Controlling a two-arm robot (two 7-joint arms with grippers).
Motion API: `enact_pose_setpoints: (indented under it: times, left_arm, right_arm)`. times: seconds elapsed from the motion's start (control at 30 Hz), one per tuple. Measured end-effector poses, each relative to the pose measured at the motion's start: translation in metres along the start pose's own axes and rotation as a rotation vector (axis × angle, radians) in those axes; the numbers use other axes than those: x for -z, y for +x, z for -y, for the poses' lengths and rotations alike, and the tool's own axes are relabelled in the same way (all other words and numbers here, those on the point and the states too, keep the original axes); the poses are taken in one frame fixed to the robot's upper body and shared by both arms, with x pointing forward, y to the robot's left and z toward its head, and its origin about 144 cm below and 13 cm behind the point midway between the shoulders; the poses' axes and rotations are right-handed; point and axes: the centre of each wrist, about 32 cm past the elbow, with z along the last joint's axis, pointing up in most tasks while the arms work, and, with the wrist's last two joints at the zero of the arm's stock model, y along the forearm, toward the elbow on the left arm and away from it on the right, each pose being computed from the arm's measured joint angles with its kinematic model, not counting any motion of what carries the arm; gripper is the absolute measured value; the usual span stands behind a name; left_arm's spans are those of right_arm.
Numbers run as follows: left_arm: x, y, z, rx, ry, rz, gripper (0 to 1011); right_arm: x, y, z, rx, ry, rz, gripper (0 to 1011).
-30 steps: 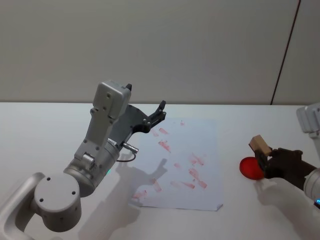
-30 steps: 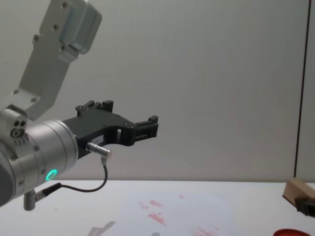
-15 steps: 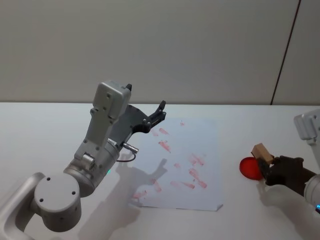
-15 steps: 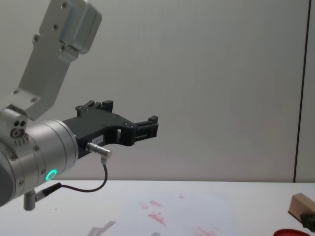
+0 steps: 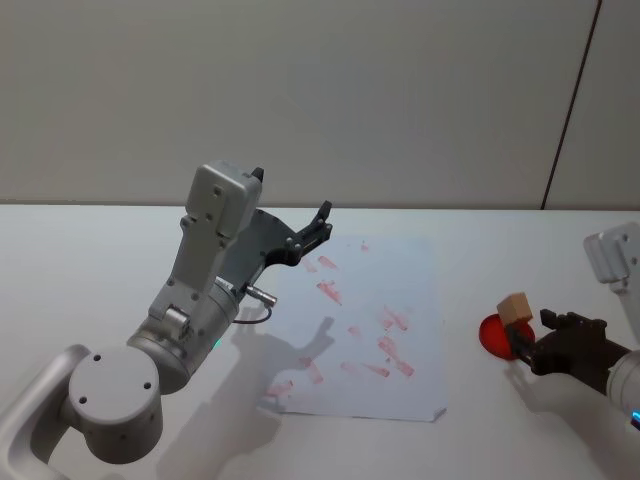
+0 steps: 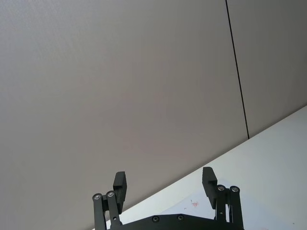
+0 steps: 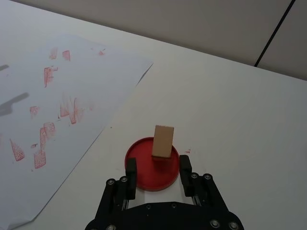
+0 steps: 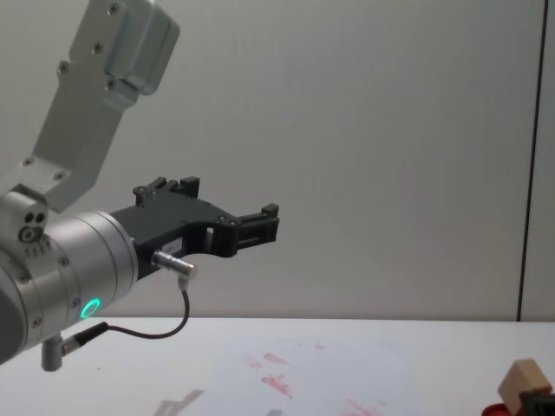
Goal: Use the one hand to pick up the stamp and affix it onto the A4 paper.
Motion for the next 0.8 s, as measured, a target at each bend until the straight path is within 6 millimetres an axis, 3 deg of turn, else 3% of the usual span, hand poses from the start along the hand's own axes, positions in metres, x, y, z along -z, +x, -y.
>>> enact_pose_setpoints:
  times: [0.53, 0.8]
  left_arm:
    - [0.0000, 0.0000, 0.0000, 0.000, 0.000, 0.000, 1003]
    - [0.0000, 0.0000, 0.0000, 0.000, 0.000, 0.000, 1003]
  right_arm:
    - [0.0007, 0.0001, -0.0011, 0.001, -0.008, 0.001, 974]
    - [0.0007, 0.0002, -0.0013, 0.002, -0.009, 0.001, 1001]
